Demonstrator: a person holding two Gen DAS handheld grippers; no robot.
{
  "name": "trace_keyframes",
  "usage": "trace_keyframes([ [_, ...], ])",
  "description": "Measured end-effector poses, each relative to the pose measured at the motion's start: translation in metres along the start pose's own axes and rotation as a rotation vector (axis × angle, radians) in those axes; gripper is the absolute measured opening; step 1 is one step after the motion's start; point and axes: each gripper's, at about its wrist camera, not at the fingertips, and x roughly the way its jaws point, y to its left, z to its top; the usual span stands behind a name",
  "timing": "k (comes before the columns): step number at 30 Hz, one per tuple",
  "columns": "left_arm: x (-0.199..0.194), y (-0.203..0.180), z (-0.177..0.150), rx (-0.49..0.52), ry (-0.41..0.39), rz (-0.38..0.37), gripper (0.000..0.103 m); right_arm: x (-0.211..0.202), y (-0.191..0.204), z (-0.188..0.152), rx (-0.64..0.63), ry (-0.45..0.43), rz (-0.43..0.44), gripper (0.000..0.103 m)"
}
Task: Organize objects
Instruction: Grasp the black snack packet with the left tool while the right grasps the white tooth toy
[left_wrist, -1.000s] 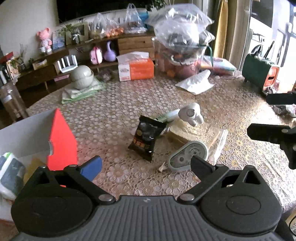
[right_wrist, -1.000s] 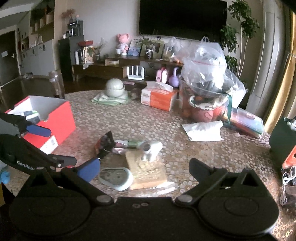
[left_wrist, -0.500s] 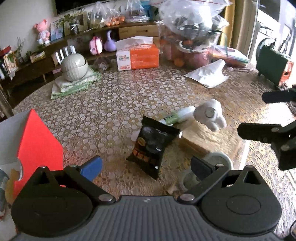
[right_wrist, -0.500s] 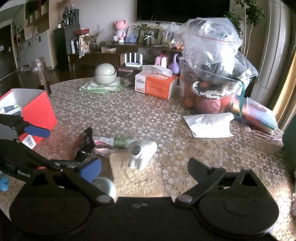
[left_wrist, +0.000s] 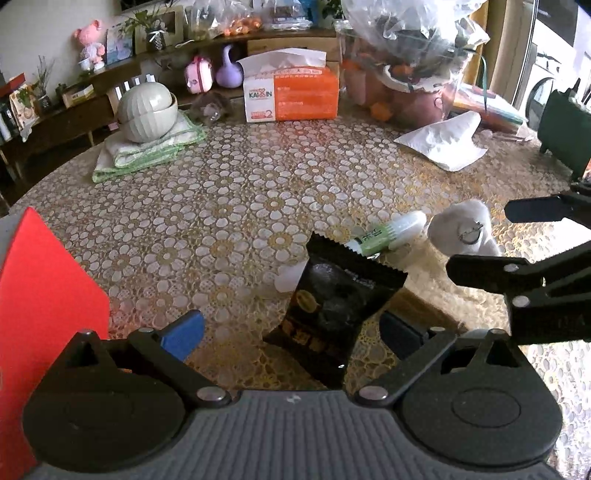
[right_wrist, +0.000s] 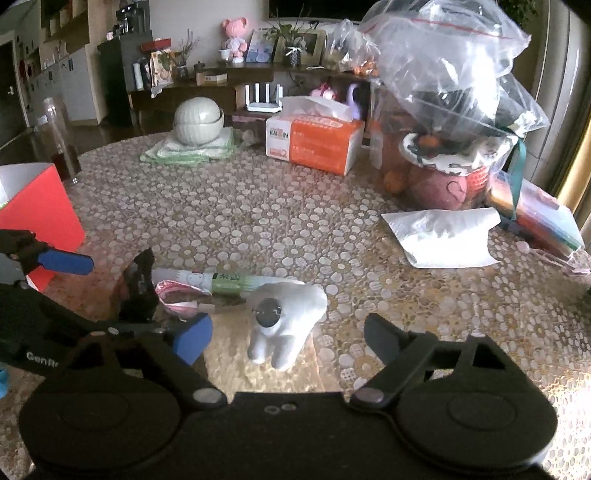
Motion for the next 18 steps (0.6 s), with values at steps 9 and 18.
trace_keyframes([
  [9,0.0064,0.0026,-0.0039,-0.001,0.024,-0.027,0.069,0.0097,0.0019,-0.0014,0.001,0.014,-0.009,0.066],
  [18,-0.0018,0.0002,-0.0074,0.015,0.016,-0.006,0.049,-0.0002,0.0079,-0.0019,-0.02,-0.003,-0.033,0.038],
])
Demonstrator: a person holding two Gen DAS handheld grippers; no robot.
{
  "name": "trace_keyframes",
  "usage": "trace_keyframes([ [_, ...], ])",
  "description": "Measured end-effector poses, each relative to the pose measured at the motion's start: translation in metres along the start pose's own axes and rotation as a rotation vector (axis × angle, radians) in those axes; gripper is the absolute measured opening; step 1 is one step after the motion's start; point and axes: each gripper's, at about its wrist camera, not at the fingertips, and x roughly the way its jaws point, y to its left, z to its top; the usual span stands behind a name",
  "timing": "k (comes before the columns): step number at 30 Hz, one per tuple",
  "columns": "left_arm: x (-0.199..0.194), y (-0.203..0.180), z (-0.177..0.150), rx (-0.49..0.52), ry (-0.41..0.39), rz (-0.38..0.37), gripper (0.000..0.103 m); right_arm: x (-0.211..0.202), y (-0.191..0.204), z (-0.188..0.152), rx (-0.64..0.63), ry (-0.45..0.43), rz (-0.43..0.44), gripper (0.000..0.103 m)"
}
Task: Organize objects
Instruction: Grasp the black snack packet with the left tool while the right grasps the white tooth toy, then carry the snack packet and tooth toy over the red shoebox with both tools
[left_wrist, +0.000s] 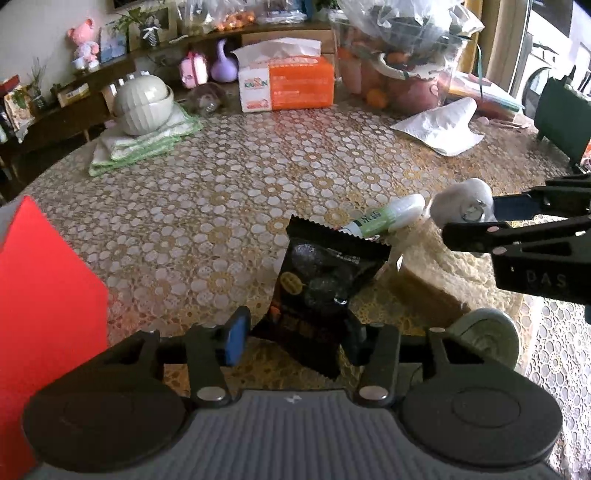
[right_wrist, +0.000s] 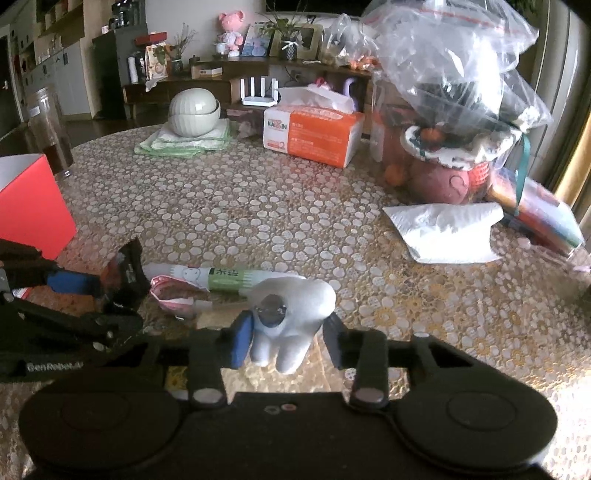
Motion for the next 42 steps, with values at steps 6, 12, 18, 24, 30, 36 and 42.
trace_keyframes([
  [6,-0.018,0.003,-0.003,-0.017,-0.007,0.0,0.049,-0.021,0.01,-0.001,-0.013,-0.023,0.007,0.038],
  [12,-0.045,0.003,-0.008,-0.032,-0.018,-0.004,0.049,-0.054,0.025,-0.002,-0.023,-0.053,0.028,0.038],
  [18,-0.08,0.007,-0.016,-0.049,-0.035,-0.013,0.049,-0.092,0.04,-0.005,-0.027,-0.082,0.043,0.038],
  [24,-0.115,0.014,-0.026,-0.07,-0.048,-0.021,0.049,-0.124,0.058,-0.009,-0.03,-0.09,0.063,0.038],
  [30,-0.146,0.022,-0.042,-0.099,-0.054,-0.023,0.049,-0.152,0.083,-0.012,-0.03,-0.107,0.09,0.038],
  [36,-0.176,0.037,-0.058,-0.147,-0.062,-0.028,0.049,-0.173,0.11,-0.013,-0.037,-0.136,0.121,0.038],
  [42,-0.202,0.056,-0.072,-0.172,-0.09,-0.008,0.049,-0.183,0.137,-0.008,-0.037,-0.157,0.156,0.038],
])
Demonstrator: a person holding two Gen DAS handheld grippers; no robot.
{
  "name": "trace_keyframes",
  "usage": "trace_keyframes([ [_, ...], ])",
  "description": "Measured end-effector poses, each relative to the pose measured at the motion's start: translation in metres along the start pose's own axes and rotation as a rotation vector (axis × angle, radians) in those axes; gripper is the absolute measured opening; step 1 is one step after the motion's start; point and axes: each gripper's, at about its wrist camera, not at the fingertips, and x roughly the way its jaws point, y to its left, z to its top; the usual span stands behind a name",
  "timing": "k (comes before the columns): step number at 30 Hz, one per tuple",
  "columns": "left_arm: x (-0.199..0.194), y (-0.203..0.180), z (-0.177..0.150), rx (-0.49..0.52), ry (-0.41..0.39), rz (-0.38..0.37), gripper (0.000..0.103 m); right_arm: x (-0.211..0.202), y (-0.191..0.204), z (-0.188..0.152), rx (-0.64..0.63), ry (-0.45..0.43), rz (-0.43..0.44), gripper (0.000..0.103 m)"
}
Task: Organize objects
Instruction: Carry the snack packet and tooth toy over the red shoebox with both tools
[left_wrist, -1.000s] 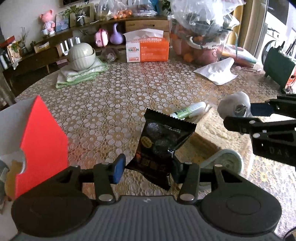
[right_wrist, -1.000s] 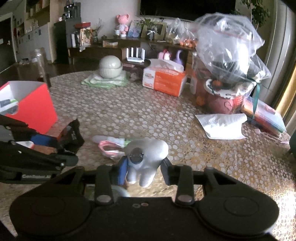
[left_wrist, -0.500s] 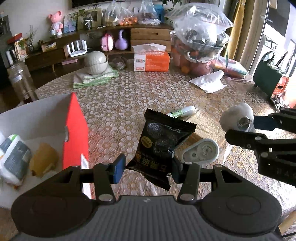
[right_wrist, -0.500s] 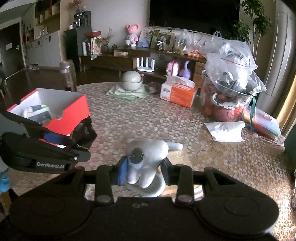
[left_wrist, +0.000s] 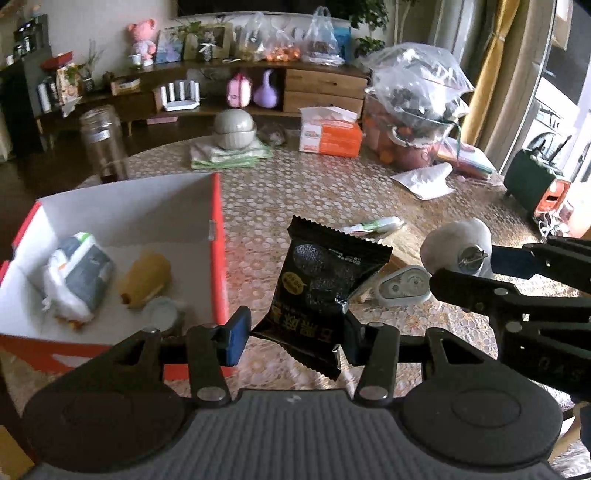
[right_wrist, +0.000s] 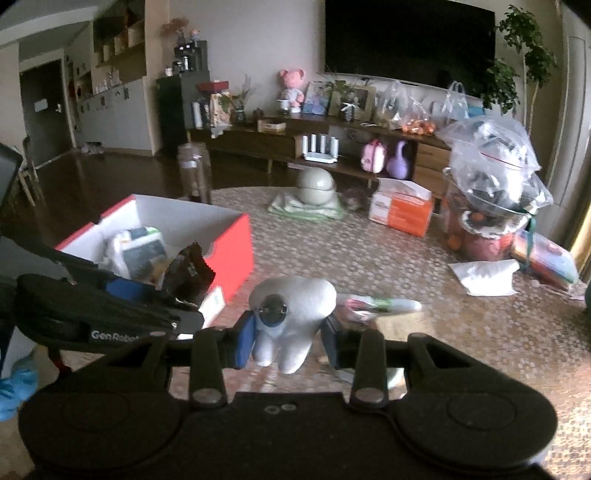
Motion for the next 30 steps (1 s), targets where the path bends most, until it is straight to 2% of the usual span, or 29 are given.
trace_keyframes([
  [15,-0.039,0.072,-0.013,-0.064,-0.038,0.071,0.049,0.02,0.074,0.018,-0.08,0.004,0.091,0.038],
  [23,-0.048,0.117,-0.007,-0.092,-0.043,0.143,0.049,0.038,0.1,0.032,-0.118,0.015,0.136,0.038],
  [30,-0.046,0.155,0.003,-0.099,-0.034,0.211,0.049,0.064,0.116,0.044,-0.15,0.038,0.138,0.038],
])
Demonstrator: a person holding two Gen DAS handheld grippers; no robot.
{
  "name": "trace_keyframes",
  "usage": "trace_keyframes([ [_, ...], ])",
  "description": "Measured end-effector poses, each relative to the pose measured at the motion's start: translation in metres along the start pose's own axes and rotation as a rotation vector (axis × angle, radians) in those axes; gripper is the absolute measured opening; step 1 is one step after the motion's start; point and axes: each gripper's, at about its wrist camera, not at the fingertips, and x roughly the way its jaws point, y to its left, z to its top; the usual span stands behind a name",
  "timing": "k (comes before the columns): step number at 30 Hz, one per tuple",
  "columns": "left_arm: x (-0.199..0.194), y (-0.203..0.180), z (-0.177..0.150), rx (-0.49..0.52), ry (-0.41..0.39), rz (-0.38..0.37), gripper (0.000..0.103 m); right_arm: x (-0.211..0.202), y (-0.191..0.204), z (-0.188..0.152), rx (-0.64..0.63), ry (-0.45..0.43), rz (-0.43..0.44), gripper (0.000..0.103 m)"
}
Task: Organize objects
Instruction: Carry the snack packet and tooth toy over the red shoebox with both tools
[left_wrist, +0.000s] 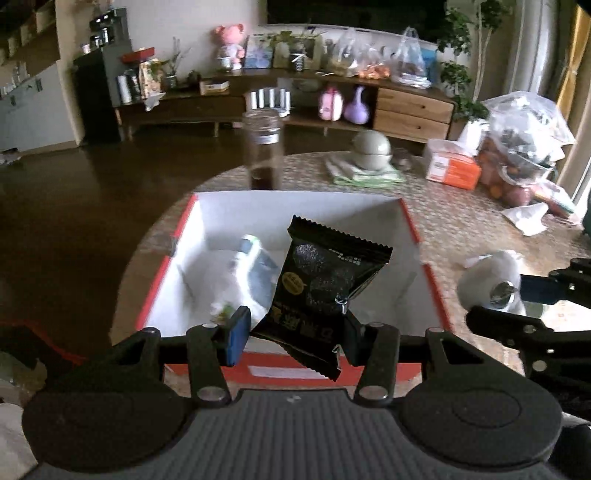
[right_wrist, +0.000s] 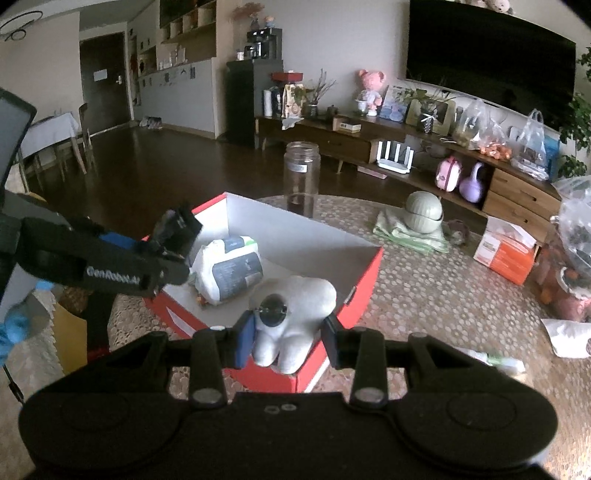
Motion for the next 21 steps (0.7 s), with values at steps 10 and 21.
trace_keyframes([
  [10,0.042,0.019,0.02,0.039,0.033,0.073,0.049,0.046,0.007,0.015,-0.022,0.06,-0.011,0.038],
  [21,0.104,0.004,0.038,0.117,0.115,0.095,0.049,0.098,0.01,0.016,-0.021,0.16,0.015,0.039],
])
